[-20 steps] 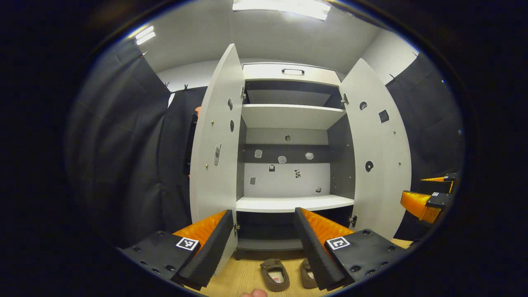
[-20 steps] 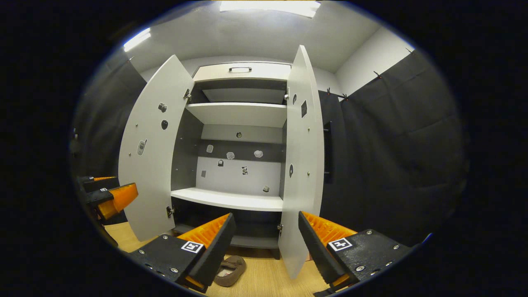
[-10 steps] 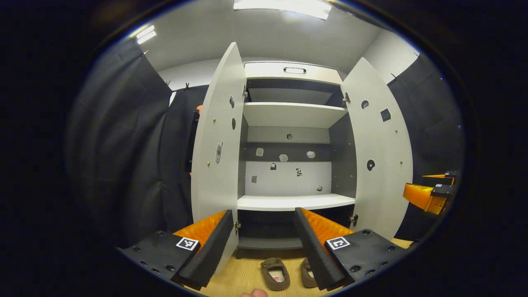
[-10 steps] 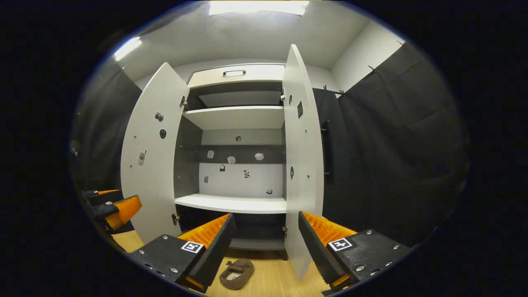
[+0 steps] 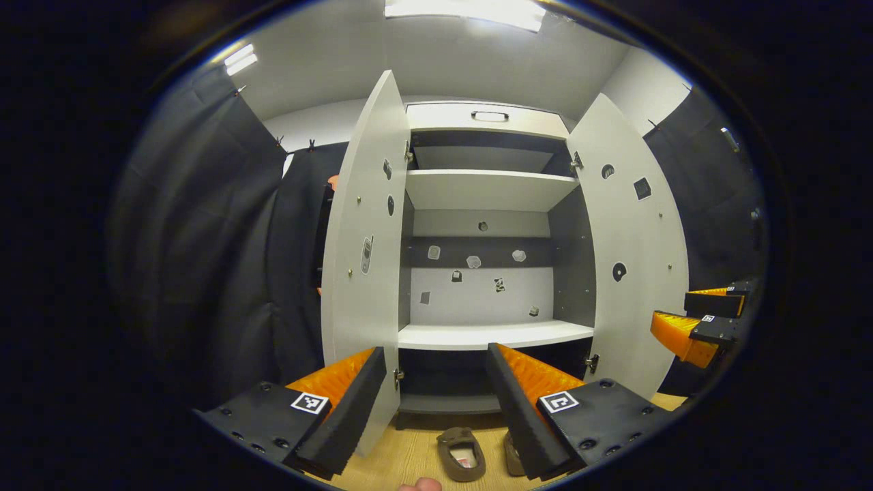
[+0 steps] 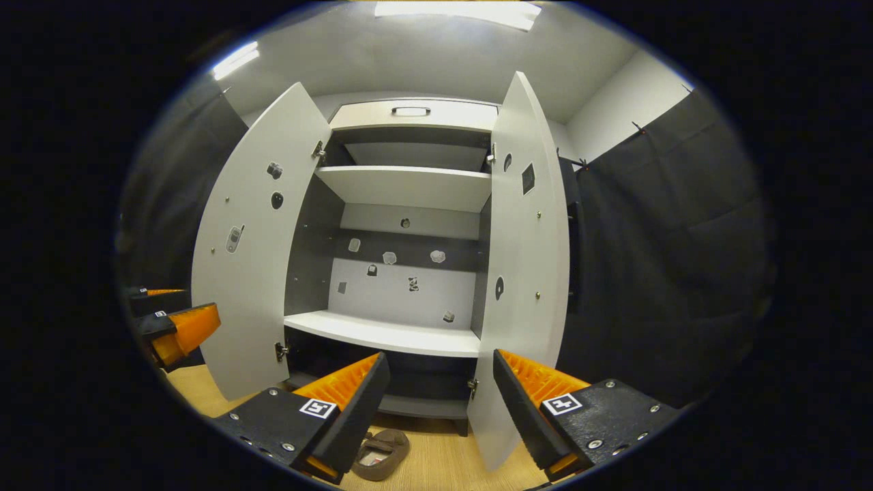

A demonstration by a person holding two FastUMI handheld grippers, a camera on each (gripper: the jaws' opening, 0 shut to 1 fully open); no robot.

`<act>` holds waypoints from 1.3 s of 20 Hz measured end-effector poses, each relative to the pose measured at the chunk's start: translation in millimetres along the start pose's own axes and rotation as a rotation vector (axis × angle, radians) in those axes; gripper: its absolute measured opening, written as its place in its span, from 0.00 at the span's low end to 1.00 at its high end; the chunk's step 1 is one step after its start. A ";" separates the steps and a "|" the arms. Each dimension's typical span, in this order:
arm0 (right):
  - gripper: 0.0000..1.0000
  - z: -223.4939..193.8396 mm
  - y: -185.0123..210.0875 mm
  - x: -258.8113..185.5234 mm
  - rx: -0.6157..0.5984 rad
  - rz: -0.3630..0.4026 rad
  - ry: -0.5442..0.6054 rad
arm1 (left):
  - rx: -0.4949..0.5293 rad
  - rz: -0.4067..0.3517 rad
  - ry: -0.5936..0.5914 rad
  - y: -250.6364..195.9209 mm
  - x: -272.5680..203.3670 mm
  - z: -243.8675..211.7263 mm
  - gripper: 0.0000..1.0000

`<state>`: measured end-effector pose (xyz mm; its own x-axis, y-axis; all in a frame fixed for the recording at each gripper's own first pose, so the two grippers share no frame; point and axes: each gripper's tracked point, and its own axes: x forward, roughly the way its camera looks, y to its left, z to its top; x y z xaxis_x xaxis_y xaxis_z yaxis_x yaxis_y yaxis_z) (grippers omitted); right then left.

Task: Grab one shoe with the right hand and put it into the shoe cabinet, grab the other shoe with the left hand and put it into the shoe cabinet; then close the right door with the right hand and the left door with the left hand.

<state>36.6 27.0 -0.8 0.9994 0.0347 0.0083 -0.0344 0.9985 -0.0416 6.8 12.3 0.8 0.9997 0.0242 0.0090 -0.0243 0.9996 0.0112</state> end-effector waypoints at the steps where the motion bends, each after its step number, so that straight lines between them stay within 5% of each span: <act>1: 0.94 -4.2 5.3 5.4 0.004 0.014 0.011 | 0.001 0.003 -0.001 0.4 0.7 -0.7 0.96; 9: 0.94 -76.0 34.7 53.7 0.004 0.057 0.163 | -0.001 0.007 0.003 5.9 4.8 -2.9 0.96; 22: 0.95 -298.0 78.9 64.6 -0.034 0.132 0.602 | -0.013 0.041 0.029 18.9 7.5 -14.1 0.96; 26: 0.94 -357.3 77.2 65.3 -0.021 0.104 0.728 | -0.024 0.046 0.039 20.9 8.2 -19.4 0.96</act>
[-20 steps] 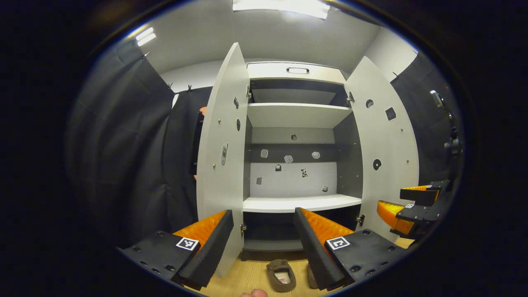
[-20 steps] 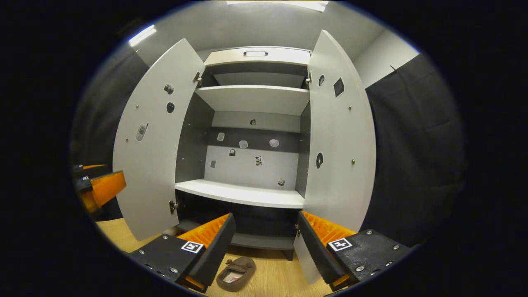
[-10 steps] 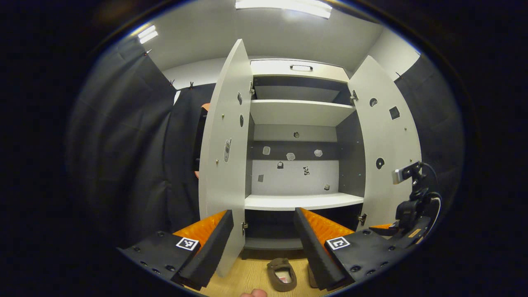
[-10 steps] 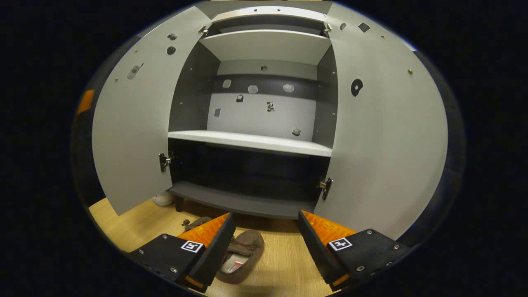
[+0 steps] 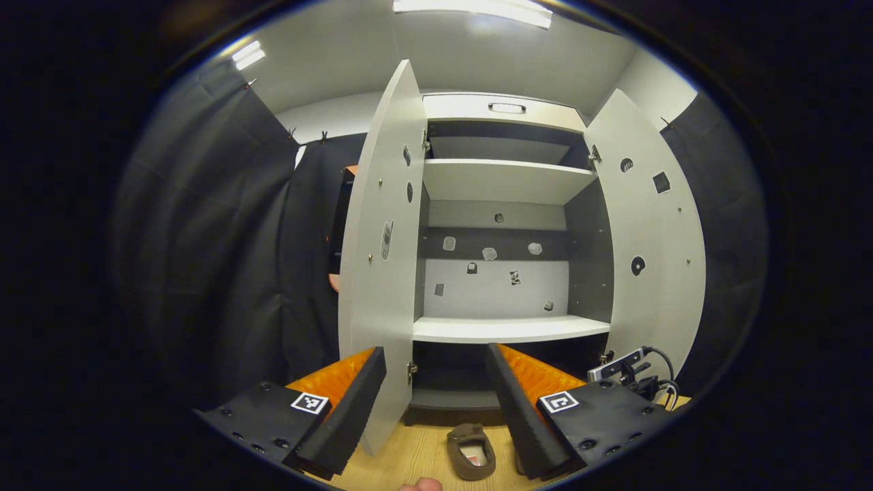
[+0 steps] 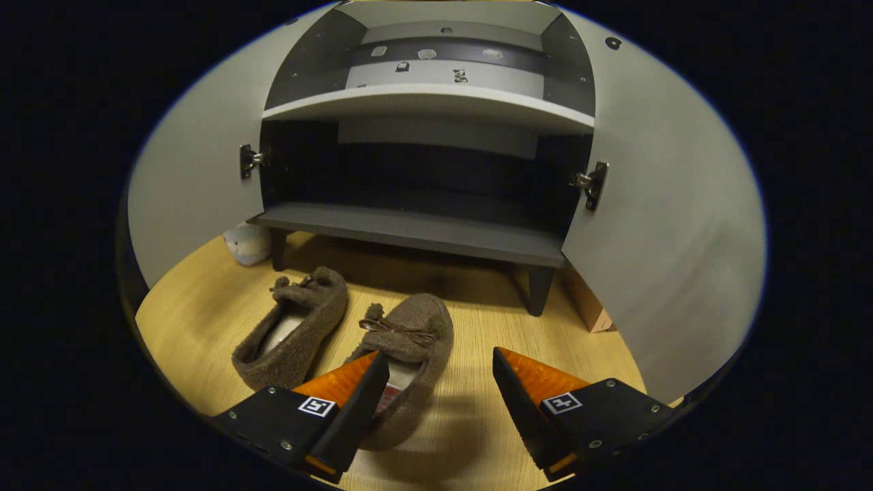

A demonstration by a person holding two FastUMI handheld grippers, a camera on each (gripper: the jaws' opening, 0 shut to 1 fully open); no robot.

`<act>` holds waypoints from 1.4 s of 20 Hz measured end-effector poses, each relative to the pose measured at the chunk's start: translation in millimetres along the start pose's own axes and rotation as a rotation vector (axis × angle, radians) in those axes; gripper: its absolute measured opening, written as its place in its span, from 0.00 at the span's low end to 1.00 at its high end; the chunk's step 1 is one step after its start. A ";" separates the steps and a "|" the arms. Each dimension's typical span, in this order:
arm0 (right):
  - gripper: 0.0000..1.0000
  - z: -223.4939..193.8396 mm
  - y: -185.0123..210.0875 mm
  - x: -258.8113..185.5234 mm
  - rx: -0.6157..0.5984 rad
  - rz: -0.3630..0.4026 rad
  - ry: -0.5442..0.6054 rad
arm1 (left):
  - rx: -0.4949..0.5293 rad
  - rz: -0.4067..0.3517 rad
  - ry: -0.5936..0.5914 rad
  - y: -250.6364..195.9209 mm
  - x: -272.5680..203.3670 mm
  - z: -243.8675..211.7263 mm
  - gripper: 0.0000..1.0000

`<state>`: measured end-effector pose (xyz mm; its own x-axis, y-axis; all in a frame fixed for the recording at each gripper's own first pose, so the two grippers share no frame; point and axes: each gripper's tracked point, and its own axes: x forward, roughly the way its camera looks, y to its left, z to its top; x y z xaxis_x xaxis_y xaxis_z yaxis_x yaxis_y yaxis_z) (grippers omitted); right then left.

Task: Grab one shoe with the right hand and put it into the shoe cabinet, grab the other shoe with the left hand and put it into the shoe cabinet; then close the right door with the right hand and the left door with the left hand.

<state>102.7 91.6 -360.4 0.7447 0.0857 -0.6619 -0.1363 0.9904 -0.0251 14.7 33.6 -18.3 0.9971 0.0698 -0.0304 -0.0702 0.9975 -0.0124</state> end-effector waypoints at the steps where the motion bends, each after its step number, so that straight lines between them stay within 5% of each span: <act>1: 0.94 -10.6 -0.5 7.0 0.004 0.000 0.042 | -0.004 0.000 0.003 0.6 1.0 -0.8 0.96; 9: 0.80 -37.1 1.7 56.5 0.104 0.024 0.150 | 0.003 0.022 0.026 9.9 5.1 -8.3 0.96; 17: 0.25 -31.2 7.3 57.8 0.161 0.103 0.085 | 0.017 0.015 0.014 5.5 3.4 -4.9 0.96; 18: 0.06 -30.4 9.0 56.7 0.132 0.108 0.072 | 0.019 0.010 0.014 3.9 3.1 -4.9 0.96; 24: 0.02 -0.3 -0.2 14.8 0.039 0.071 -0.056 | 0.027 -0.020 0.020 -6.0 -0.9 -6.7 0.99; 28: 0.02 40.3 -5.8 -46.9 0.115 0.060 -0.138 | 0.015 -0.038 0.015 -13.2 0.9 -7.3 0.94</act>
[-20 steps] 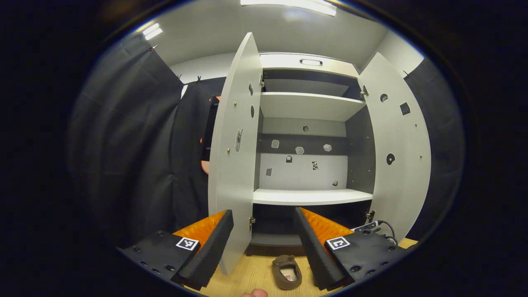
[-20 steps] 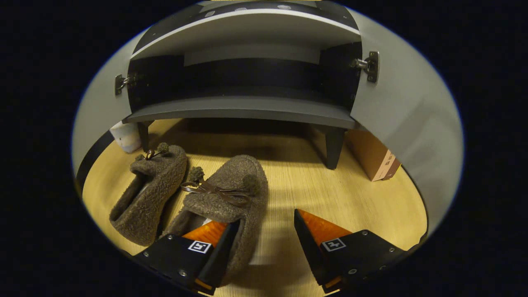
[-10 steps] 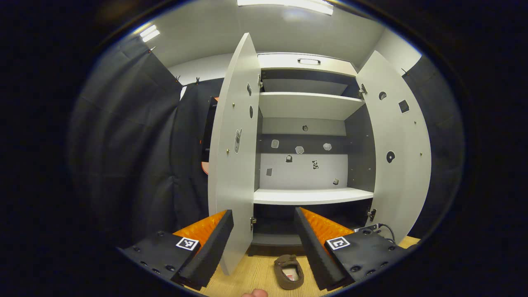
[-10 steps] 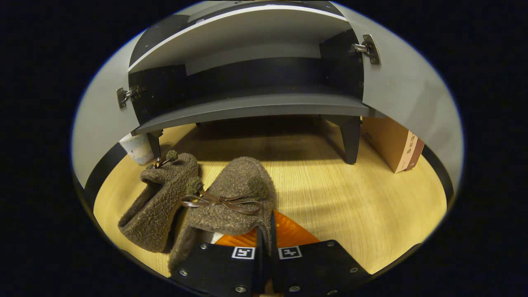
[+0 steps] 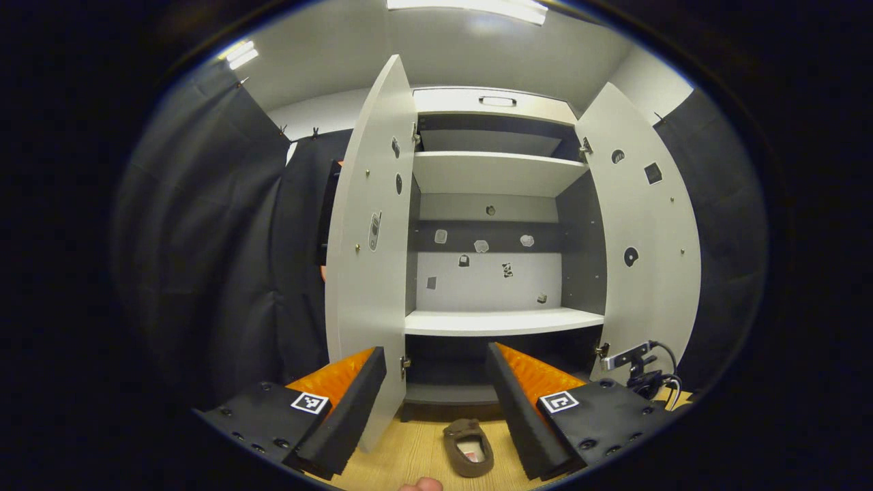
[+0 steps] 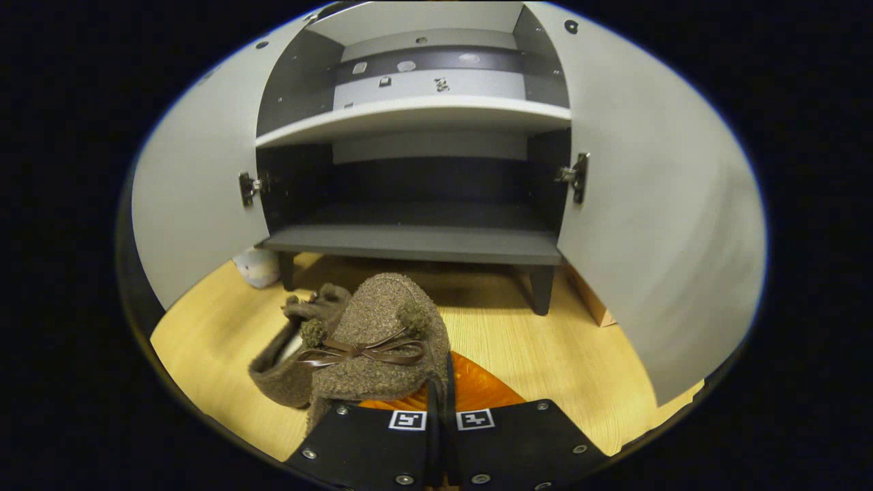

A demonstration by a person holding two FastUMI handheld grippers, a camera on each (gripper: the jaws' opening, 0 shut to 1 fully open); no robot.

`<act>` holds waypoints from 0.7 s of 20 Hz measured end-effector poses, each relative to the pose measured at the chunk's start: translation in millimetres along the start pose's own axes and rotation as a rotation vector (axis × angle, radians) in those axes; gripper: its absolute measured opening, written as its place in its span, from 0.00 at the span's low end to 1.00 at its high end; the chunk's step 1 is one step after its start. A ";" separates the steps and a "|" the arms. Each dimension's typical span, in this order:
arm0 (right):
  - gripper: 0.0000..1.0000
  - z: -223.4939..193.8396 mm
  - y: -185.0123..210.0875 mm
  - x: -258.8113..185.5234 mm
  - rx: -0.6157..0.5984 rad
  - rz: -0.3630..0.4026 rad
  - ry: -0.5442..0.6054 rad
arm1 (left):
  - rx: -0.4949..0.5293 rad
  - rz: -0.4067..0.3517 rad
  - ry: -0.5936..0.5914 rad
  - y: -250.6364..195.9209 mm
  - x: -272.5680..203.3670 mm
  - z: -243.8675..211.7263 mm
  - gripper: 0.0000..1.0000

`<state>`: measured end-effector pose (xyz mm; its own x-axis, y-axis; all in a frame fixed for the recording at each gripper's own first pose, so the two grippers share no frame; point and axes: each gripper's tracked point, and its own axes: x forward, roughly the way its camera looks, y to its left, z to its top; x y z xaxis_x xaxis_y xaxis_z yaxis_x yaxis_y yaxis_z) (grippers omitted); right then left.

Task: Grab one shoe with the right hand and put it into the shoe cabinet, grab the other shoe with the left hand and put it into the shoe cabinet; then close the right door with the right hand and the left door with the left hand.

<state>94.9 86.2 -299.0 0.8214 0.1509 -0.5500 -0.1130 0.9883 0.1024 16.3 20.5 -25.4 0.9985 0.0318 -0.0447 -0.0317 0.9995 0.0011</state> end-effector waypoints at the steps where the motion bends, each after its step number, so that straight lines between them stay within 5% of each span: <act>1: 0.01 16.5 -0.7 -10.8 0.008 -0.013 -0.039 | -0.003 -0.004 -0.001 -1.9 -0.6 -1.1 0.97; 7: 0.01 159.3 -7.0 -59.8 0.047 -0.085 -0.246 | -0.025 -0.029 -0.006 -11.0 0.9 -3.7 0.96; 14: 0.01 290.2 -28.6 21.9 0.169 -0.117 -0.259 | -0.029 -0.032 -0.005 -13.5 -1.0 -7.0 0.96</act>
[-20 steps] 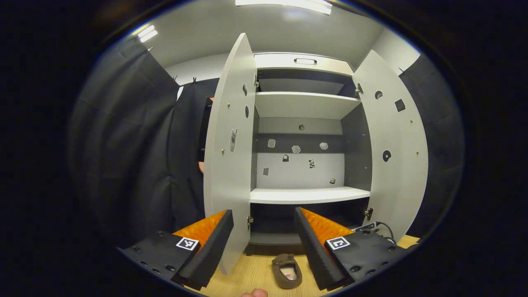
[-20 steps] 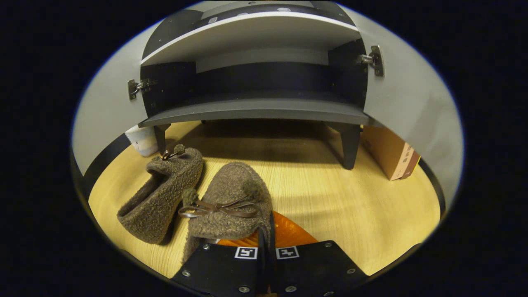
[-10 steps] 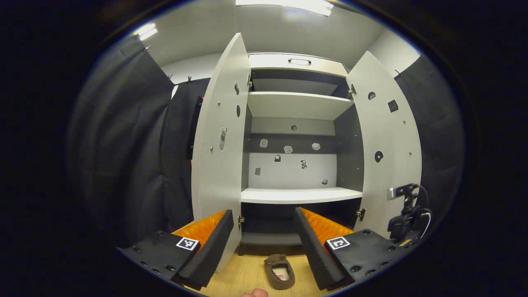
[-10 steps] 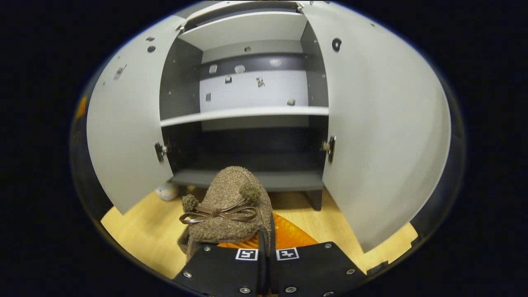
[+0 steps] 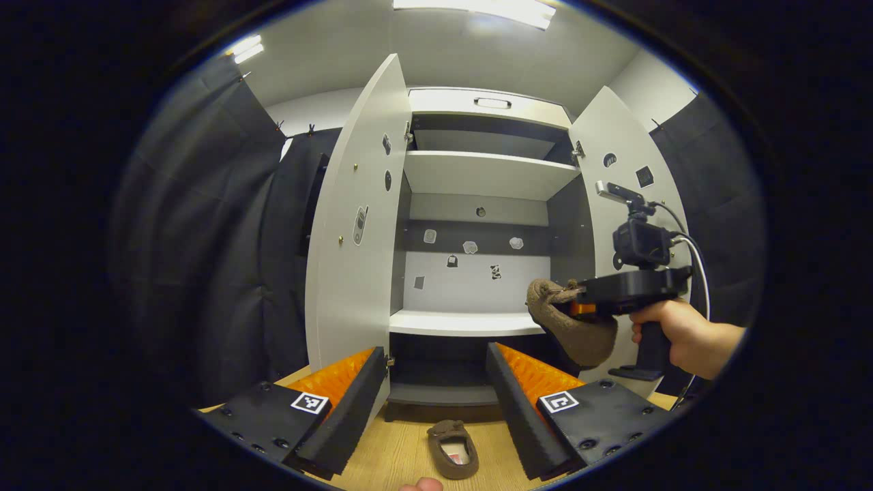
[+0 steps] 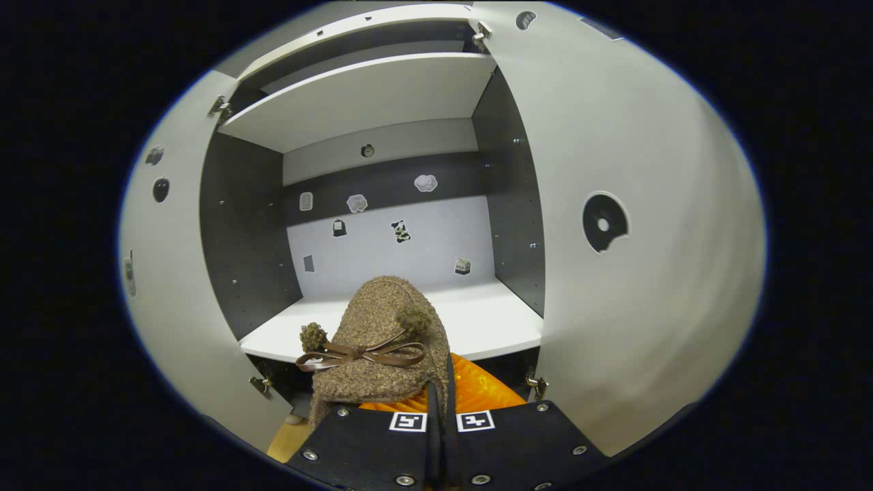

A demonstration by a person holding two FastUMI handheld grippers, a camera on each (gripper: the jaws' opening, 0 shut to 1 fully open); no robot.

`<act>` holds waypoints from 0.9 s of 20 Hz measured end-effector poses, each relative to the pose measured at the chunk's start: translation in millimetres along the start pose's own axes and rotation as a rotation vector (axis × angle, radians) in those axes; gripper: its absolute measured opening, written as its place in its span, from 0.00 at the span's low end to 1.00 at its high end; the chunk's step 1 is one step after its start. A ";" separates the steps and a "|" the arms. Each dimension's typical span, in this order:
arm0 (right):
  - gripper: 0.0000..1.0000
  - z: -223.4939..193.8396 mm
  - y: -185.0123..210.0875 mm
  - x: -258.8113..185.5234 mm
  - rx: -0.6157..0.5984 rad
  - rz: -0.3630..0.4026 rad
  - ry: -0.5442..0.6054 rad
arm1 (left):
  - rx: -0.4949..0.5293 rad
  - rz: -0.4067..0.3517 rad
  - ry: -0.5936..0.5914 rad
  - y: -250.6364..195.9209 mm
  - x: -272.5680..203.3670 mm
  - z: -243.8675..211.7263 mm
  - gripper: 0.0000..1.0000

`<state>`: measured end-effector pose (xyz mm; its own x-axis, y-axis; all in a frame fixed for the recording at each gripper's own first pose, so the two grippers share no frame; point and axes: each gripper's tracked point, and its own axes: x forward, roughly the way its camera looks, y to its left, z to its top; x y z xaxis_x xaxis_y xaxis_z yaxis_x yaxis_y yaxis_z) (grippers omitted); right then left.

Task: Grab one shoe with the right hand and put it into the shoe cabinet, grab the other shoe with the left hand and put it into the shoe cabinet; then close the right door with the right hand and the left door with the left hand.

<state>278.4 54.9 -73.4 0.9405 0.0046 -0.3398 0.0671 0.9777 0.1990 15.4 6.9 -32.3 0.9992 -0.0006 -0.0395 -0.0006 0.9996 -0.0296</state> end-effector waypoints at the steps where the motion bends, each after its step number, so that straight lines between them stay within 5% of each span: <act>1: 0.01 5.7 -2.8 17.8 0.015 -0.013 0.014 | -0.003 0.003 0.003 1.7 -0.7 -0.7 0.99; 10: 0.01 28.7 1.0 143.5 -0.063 -0.092 0.147 | -0.013 0.063 0.028 29.9 3.1 -7.1 0.96; 18: 0.11 10.2 6.2 169.3 -0.072 -0.087 0.232 | -0.011 0.106 0.042 45.3 4.9 -13.2 0.99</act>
<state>441.4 59.6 -120.3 0.8301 -0.0399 -0.5561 0.1126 0.9889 0.0971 19.8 51.9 -47.1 0.9910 0.1037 -0.0845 -0.1070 0.9937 -0.0344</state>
